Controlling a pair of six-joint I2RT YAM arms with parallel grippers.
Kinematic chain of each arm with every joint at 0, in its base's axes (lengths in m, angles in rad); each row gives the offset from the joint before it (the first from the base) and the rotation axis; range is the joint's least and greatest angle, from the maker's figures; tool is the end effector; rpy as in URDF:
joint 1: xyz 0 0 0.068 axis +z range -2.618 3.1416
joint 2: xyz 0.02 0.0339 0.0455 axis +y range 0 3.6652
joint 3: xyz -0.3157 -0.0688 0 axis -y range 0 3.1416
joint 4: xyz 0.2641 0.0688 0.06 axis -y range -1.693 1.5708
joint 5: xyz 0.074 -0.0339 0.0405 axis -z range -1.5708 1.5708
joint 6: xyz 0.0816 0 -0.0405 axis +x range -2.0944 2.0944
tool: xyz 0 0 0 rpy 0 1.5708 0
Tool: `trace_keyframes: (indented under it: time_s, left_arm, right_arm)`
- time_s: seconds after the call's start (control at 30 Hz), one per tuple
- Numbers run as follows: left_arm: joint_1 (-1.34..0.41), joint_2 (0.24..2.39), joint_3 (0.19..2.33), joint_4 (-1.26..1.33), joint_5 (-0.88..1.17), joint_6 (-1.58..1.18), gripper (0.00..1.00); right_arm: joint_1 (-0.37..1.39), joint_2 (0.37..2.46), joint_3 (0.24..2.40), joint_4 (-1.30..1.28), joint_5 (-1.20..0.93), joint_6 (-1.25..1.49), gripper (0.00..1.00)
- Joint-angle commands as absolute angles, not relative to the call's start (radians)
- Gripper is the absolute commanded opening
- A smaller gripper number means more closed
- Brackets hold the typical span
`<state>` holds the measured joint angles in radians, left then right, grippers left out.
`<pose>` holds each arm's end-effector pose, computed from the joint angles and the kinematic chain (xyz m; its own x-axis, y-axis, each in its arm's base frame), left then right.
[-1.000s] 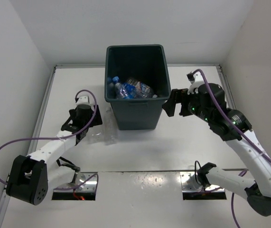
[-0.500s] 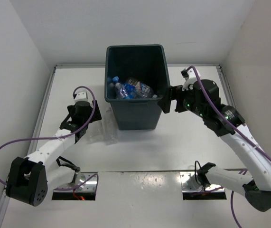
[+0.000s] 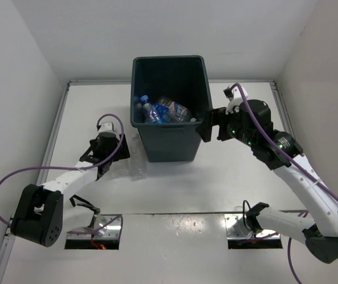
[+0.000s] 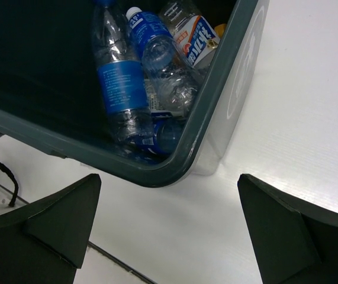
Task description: Put the plastic bottles in the bin
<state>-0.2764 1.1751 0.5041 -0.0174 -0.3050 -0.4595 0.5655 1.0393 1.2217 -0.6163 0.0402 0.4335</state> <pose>0.2565 -0.0473 0.1911 -0.5643 -0.2797 -0.7768 -0.2377 0.9561 -0.1715 0.2128 0.1312 0.4272 -0.5341 0.1581 -0.8305 -0.3088 0.8780 0.3658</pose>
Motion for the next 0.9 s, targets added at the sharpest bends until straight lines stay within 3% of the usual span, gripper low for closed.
trace_keyframes:
  time_s: [0.0, 0.23, 0.33, 0.4, 0.67, 0.87]
  left_arm:
    - [-0.282, 1.199, 0.489, 0.015, -0.247, -0.482, 1.0]
    - [-0.282, 1.288, 0.551, -0.052, -0.278, -0.528, 1.0]
    - [-0.282, 1.367, 0.604, -0.112, -0.278, -0.537, 0.91]
    - [-0.269, 1.414, 0.649, -0.146, -0.243, -0.546, 0.76]
    - [-0.229, 1.362, 0.9, -0.27, -0.377, -0.621, 0.58]
    - [-0.195, 1.31, 1.173, -0.321, -0.607, -0.608, 0.61]
  right_arm:
    - [0.569, 1.04, 1.204, -0.574, 0.02, 0.414, 1.0]
    - [0.569, 1.04, 1.195, -0.574, 0.02, 0.414, 1.0]
    - [0.569, 1.04, 1.195, -0.574, 0.02, 0.414, 1.0]
    - [0.569, 1.04, 1.195, -0.574, 0.029, 0.414, 1.0]
    - [0.58, 1.04, 1.186, -0.574, 0.038, 0.414, 1.0]
    - [0.589, 1.049, 1.186, -0.574, 0.058, 0.414, 1.0]
